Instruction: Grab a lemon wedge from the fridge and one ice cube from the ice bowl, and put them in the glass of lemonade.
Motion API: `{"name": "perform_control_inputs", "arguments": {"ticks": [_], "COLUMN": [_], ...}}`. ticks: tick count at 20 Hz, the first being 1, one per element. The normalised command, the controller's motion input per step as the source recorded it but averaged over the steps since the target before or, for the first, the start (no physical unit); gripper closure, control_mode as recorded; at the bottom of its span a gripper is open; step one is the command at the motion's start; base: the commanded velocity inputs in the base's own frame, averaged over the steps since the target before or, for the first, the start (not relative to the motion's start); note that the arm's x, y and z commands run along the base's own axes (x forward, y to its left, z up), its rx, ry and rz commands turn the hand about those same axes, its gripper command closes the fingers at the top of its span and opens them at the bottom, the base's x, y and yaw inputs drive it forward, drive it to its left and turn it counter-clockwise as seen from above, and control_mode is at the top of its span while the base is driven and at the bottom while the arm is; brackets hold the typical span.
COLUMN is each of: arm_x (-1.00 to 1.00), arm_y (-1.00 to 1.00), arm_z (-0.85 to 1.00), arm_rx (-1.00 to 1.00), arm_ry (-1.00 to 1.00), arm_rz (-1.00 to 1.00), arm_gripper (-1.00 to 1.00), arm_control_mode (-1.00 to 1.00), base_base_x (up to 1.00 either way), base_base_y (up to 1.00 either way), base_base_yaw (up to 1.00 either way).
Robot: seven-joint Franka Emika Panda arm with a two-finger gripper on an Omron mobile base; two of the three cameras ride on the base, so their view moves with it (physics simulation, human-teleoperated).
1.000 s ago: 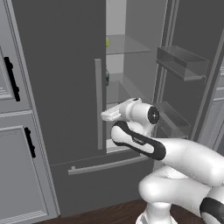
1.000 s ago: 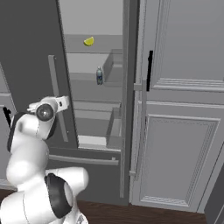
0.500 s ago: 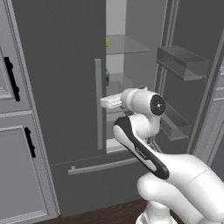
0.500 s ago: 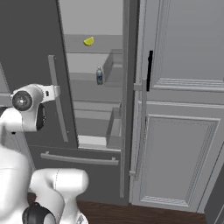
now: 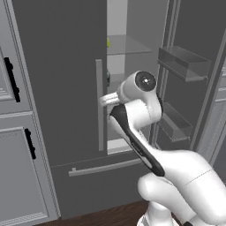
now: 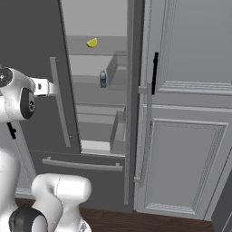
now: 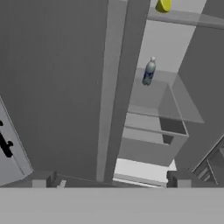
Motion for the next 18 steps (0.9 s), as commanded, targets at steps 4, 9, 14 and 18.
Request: {"name": "perform_control_inputs", "arguments": {"ticks": [4, 9, 14, 18], "arm_x": [0.82, 0.95, 0.91, 0.19], "arm_y": [0.00, 0.00, 0.07, 0.34], "arm_z": [-0.17, -0.07, -0.18, -0.15], "arm_rx": [-0.04, 0.05, 0.01, 0.00], "arm_ry": [0.00, 0.03, 0.18, 0.16], "arm_rz": [-0.24, -0.08, 0.02, 0.02], "arm_gripper": [-1.00, -1.00, -1.00, -1.00], "arm_control_mode": [-1.00, -1.00, -1.00, -1.00], "base_base_x": [0.00, 0.00, 0.00, 0.00], "base_base_y": [0.00, 0.00, 0.00, 0.00], "base_base_yaw": [0.00, 0.00, 0.00, 0.00]}}
